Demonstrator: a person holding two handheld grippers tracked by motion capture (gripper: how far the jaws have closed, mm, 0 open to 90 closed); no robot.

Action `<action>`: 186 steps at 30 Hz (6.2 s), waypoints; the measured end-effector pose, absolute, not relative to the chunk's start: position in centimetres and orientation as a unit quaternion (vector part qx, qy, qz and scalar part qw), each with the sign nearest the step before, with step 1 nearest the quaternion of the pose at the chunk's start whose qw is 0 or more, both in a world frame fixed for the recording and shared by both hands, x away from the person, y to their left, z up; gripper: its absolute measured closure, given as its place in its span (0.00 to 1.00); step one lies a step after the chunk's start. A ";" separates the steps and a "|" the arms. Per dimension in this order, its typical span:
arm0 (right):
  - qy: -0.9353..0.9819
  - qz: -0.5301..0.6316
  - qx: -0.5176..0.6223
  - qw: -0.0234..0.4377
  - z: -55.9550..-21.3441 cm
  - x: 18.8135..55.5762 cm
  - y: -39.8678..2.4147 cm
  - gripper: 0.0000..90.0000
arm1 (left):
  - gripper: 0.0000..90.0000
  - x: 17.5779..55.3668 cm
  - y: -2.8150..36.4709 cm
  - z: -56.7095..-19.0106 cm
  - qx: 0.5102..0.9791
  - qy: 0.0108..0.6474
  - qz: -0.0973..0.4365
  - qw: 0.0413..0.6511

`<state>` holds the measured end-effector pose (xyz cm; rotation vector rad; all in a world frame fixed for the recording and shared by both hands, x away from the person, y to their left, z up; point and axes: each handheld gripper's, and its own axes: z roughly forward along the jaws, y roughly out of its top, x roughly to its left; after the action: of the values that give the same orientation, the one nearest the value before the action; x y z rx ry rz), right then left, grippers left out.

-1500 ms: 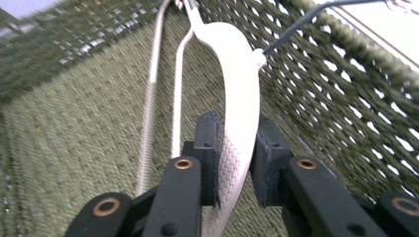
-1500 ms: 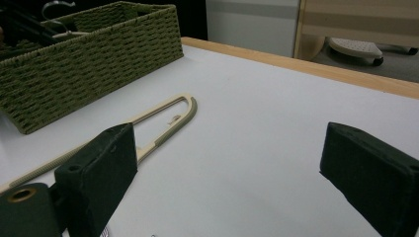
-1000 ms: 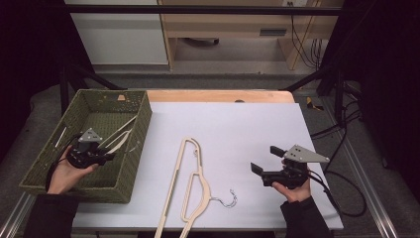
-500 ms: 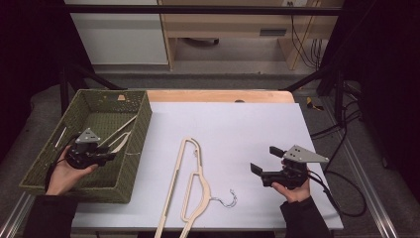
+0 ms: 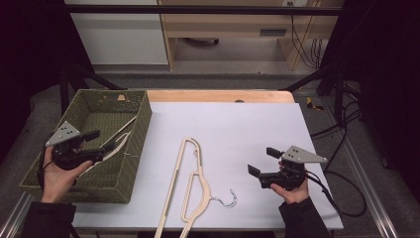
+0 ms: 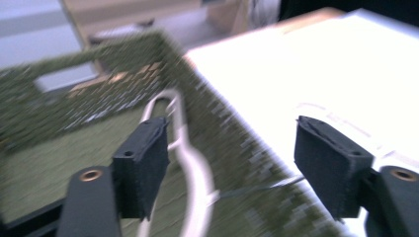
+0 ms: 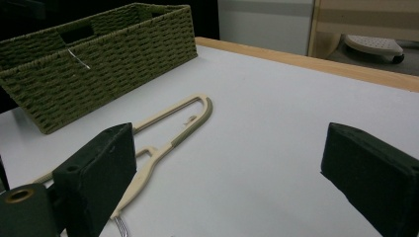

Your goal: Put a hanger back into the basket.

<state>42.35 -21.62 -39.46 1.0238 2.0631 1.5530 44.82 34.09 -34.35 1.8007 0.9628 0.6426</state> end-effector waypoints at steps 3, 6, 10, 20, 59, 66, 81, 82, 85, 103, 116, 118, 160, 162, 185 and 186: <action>0.728 0.554 0.363 0.174 -39.3 42.2 -21.4 0.08 | 0.25 43.6 32.2 -34.0 0.740 0.372 0.272 0.490; 0.731 0.556 0.357 0.170 -39.3 42.1 -21.0 0.08 | 0.20 42.6 30.0 -34.0 0.738 0.360 0.273 0.501; 0.741 0.556 0.346 0.153 -39.4 42.1 -20.3 0.14 | 0.14 41.4 27.2 -34.3 0.735 0.348 0.263 0.519; 0.760 0.546 0.331 0.121 -40.1 41.9 -18.8 0.17 | 0.08 39.3 22.0 -38.0 0.759 0.330 0.216 0.519; 0.881 0.415 0.221 0.050 -47.7 41.7 -12.1 0.79 | 0.09 39.3 19.1 -43.9 0.811 0.320 0.157 0.465; 0.890 0.399 0.211 0.056 -48.2 41.7 -11.3 0.89 | 0.09 39.3 18.7 -44.1 0.815 0.316 0.152 0.461; 0.895 0.402 0.193 0.038 -47.3 42.1 -11.5 0.98 | 0.10 38.9 16.8 -44.6 0.831 0.298 0.136 0.449; 0.894 0.401 0.195 0.037 -47.1 42.0 -11.5 0.98 | 0.10 38.8 16.6 -44.6 0.832 0.297 0.135 0.449; 0.894 0.404 0.193 0.035 -46.6 42.0 -11.5 0.98 | 0.10 38.6 15.9 -44.7 0.836 0.291 0.128 0.447; 0.897 0.397 0.193 0.029 -43.9 41.7 -11.0 0.99 | 0.41 38.2 10.4 -45.8 0.885 0.274 0.077 0.369; 0.900 0.391 0.192 0.038 -42.7 41.4 -10.7 0.99 | 0.72 38.4 9.9 -45.6 0.886 0.299 0.048 0.352; 0.900 0.390 0.191 0.039 -42.6 41.4 -10.7 0.99 | 0.75 38.3 9.8 -45.5 0.887 0.299 0.051 0.349; 0.761 0.512 0.361 0.168 -39.8 42.4 -21.4 0.18 | 0.91 38.4 17.8 -39.1 0.824 0.400 0.160 0.369; 0.758 0.511 0.369 0.167 -40.0 42.6 -21.7 0.17 | 0.92 38.6 18.3 -38.9 0.819 0.407 0.164 0.369; 0.747 0.518 0.381 0.170 -39.9 42.7 -23.3 0.12 | 0.95 35.7 20.9 -31.6 0.802 0.323 0.190 0.465; 0.745 0.519 0.384 0.169 -39.8 42.6 -23.2 0.11 | 0.95 35.9 21.0 -31.2 0.803 0.318 0.190 0.467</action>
<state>42.64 -23.24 -39.84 1.0905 2.1165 1.4765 35.88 21.03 -31.16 1.9707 0.7807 0.4670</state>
